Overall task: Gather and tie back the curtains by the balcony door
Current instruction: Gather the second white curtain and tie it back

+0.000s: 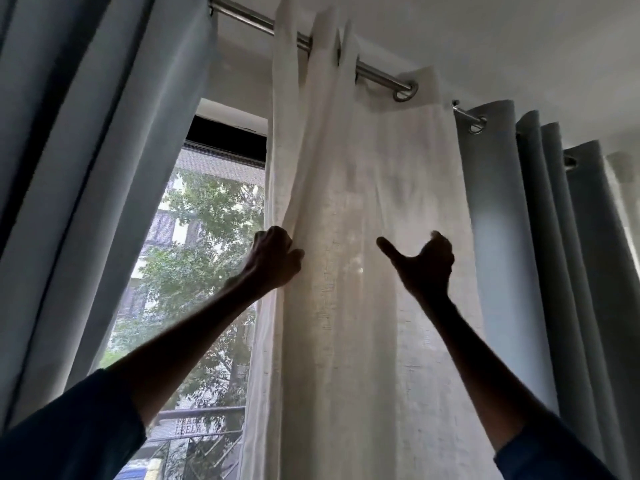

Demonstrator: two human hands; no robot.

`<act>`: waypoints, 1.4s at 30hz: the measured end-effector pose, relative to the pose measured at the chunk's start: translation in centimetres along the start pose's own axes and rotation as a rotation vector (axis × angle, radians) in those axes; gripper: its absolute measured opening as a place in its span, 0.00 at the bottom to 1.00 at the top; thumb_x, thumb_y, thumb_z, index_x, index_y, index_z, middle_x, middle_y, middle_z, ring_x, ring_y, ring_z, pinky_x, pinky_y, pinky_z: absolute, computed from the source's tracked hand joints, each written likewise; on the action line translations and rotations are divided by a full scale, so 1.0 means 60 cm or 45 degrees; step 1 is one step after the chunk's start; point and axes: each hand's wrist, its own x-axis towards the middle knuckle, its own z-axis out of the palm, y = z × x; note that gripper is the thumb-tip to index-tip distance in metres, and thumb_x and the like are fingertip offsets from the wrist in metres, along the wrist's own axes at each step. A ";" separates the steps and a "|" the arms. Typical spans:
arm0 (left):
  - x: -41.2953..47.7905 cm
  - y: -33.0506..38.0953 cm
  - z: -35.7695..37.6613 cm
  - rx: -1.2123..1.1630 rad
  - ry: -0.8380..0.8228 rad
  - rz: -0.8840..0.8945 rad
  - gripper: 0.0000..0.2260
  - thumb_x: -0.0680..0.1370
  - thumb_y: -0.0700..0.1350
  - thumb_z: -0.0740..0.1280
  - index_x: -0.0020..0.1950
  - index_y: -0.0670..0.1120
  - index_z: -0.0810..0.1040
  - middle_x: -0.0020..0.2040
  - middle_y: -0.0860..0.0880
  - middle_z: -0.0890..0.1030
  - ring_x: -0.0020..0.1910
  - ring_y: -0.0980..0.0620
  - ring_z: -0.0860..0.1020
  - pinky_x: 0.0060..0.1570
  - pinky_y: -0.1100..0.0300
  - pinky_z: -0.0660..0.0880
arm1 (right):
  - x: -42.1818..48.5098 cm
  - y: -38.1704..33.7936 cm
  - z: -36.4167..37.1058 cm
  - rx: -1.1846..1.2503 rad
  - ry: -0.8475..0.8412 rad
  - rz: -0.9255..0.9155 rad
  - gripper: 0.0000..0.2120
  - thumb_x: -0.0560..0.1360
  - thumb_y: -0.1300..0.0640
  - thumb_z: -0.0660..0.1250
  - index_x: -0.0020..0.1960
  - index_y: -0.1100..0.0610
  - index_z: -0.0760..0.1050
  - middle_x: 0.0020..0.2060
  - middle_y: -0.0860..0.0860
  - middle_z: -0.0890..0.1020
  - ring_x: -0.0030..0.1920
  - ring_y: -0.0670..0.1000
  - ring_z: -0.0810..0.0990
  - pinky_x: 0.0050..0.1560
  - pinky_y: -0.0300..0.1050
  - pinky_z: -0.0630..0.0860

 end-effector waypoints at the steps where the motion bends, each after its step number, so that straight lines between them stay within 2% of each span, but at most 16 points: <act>1: 0.000 0.000 -0.002 0.002 -0.006 0.010 0.22 0.76 0.42 0.70 0.26 0.43 0.65 0.24 0.48 0.63 0.23 0.51 0.63 0.29 0.58 0.69 | 0.013 0.002 -0.001 0.040 -0.077 0.103 0.55 0.64 0.29 0.74 0.73 0.68 0.62 0.70 0.62 0.70 0.72 0.62 0.68 0.73 0.57 0.67; 3: -0.001 0.002 -0.005 -0.003 -0.028 0.027 0.23 0.76 0.42 0.70 0.26 0.44 0.63 0.24 0.49 0.63 0.22 0.52 0.63 0.28 0.61 0.66 | 0.024 -0.002 0.006 0.152 -0.196 0.202 0.56 0.63 0.29 0.75 0.73 0.67 0.61 0.67 0.61 0.74 0.68 0.60 0.73 0.68 0.54 0.73; 5: -0.003 0.002 -0.007 -0.005 -0.033 0.028 0.23 0.77 0.42 0.70 0.26 0.44 0.62 0.24 0.49 0.63 0.22 0.52 0.63 0.26 0.63 0.63 | 0.023 -0.015 0.023 0.191 -0.194 0.139 0.47 0.65 0.35 0.78 0.72 0.64 0.67 0.63 0.59 0.79 0.64 0.57 0.78 0.63 0.48 0.75; 7: -0.003 0.001 -0.010 0.008 -0.032 0.017 0.23 0.77 0.42 0.70 0.26 0.43 0.63 0.24 0.48 0.63 0.23 0.52 0.64 0.26 0.62 0.62 | 0.023 -0.027 0.041 0.161 -0.117 0.014 0.28 0.68 0.45 0.79 0.60 0.62 0.78 0.53 0.57 0.85 0.54 0.55 0.83 0.52 0.42 0.74; 9: -0.004 -0.001 -0.012 0.030 -0.034 0.007 0.21 0.77 0.43 0.69 0.28 0.41 0.64 0.26 0.47 0.65 0.25 0.52 0.64 0.25 0.62 0.59 | 0.018 -0.043 0.054 0.121 -0.028 -0.109 0.09 0.71 0.54 0.76 0.42 0.59 0.80 0.39 0.55 0.86 0.40 0.53 0.82 0.42 0.40 0.71; 12: -0.008 -0.004 -0.013 0.005 -0.017 -0.008 0.20 0.77 0.42 0.69 0.29 0.43 0.64 0.27 0.49 0.66 0.25 0.55 0.65 0.22 0.64 0.59 | -0.011 -0.076 0.065 -0.006 0.066 -0.285 0.12 0.75 0.56 0.70 0.34 0.57 0.74 0.34 0.54 0.81 0.38 0.56 0.81 0.39 0.46 0.76; 18: -0.012 -0.003 -0.013 0.040 0.050 0.035 0.16 0.76 0.37 0.66 0.30 0.43 0.64 0.27 0.50 0.65 0.24 0.56 0.64 0.21 0.64 0.58 | -0.067 -0.192 0.069 0.062 0.234 -0.670 0.03 0.73 0.63 0.71 0.46 0.61 0.83 0.44 0.61 0.84 0.47 0.65 0.82 0.44 0.51 0.73; 21: -0.006 0.000 -0.018 0.089 0.025 0.102 0.12 0.74 0.34 0.64 0.29 0.39 0.70 0.24 0.51 0.67 0.23 0.54 0.65 0.23 0.63 0.57 | -0.105 -0.245 0.079 0.036 0.142 -0.805 0.10 0.71 0.63 0.69 0.33 0.55 0.72 0.33 0.53 0.79 0.36 0.59 0.77 0.36 0.44 0.61; 23: -0.003 -0.003 -0.019 0.106 0.023 0.120 0.09 0.73 0.33 0.63 0.33 0.34 0.76 0.24 0.48 0.71 0.22 0.57 0.66 0.24 0.63 0.60 | -0.115 -0.256 0.080 0.089 0.120 -0.777 0.16 0.72 0.63 0.68 0.31 0.55 0.65 0.26 0.48 0.67 0.27 0.51 0.66 0.31 0.45 0.56; 26: -0.013 -0.011 -0.019 0.020 0.113 0.202 0.06 0.71 0.34 0.64 0.34 0.36 0.77 0.29 0.42 0.78 0.25 0.49 0.75 0.25 0.60 0.67 | -0.111 -0.220 0.090 0.250 0.046 -0.687 0.18 0.72 0.60 0.67 0.29 0.57 0.60 0.23 0.49 0.60 0.24 0.47 0.57 0.26 0.43 0.57; 28: -0.025 -0.018 -0.015 0.028 0.163 0.278 0.04 0.72 0.33 0.64 0.37 0.36 0.76 0.32 0.40 0.80 0.27 0.45 0.75 0.27 0.59 0.67 | -0.124 -0.180 0.096 0.289 -0.011 -0.630 0.14 0.73 0.58 0.67 0.30 0.58 0.70 0.24 0.47 0.69 0.27 0.44 0.65 0.30 0.42 0.63; 31: -0.042 -0.031 0.004 0.058 0.207 0.351 0.06 0.75 0.34 0.62 0.50 0.38 0.77 0.35 0.40 0.81 0.31 0.41 0.78 0.33 0.51 0.75 | -0.163 -0.117 0.103 0.303 -0.070 -0.590 0.06 0.75 0.59 0.70 0.40 0.55 0.83 0.36 0.50 0.83 0.37 0.47 0.78 0.42 0.40 0.73; 33: -0.058 -0.032 0.013 0.055 0.225 0.331 0.14 0.77 0.33 0.62 0.62 0.40 0.74 0.34 0.42 0.78 0.30 0.44 0.75 0.37 0.49 0.76 | -0.188 -0.080 0.110 0.325 -0.077 -0.589 0.03 0.73 0.61 0.72 0.44 0.55 0.84 0.38 0.51 0.84 0.39 0.48 0.81 0.45 0.48 0.79; 36: -0.089 -0.010 0.011 -0.127 0.186 0.375 0.24 0.79 0.31 0.62 0.76 0.40 0.64 0.26 0.47 0.73 0.23 0.53 0.70 0.27 0.65 0.69 | -0.216 -0.056 0.110 0.456 -0.038 -0.560 0.02 0.74 0.59 0.74 0.46 0.54 0.84 0.37 0.47 0.83 0.38 0.44 0.81 0.45 0.44 0.80; 39: -0.102 0.013 0.007 -0.311 0.168 0.386 0.28 0.82 0.34 0.59 0.80 0.43 0.54 0.23 0.50 0.67 0.19 0.56 0.69 0.20 0.70 0.63 | -0.224 -0.064 0.088 0.596 -0.007 -0.563 0.02 0.76 0.57 0.74 0.45 0.53 0.85 0.37 0.45 0.84 0.38 0.41 0.82 0.39 0.28 0.73; 42: -0.100 0.022 0.010 -0.398 0.157 0.351 0.31 0.81 0.34 0.58 0.81 0.46 0.48 0.23 0.46 0.68 0.17 0.55 0.67 0.19 0.70 0.62 | -0.223 -0.076 0.069 0.621 -0.018 -0.603 0.06 0.78 0.53 0.73 0.41 0.48 0.84 0.35 0.42 0.83 0.38 0.41 0.82 0.36 0.30 0.75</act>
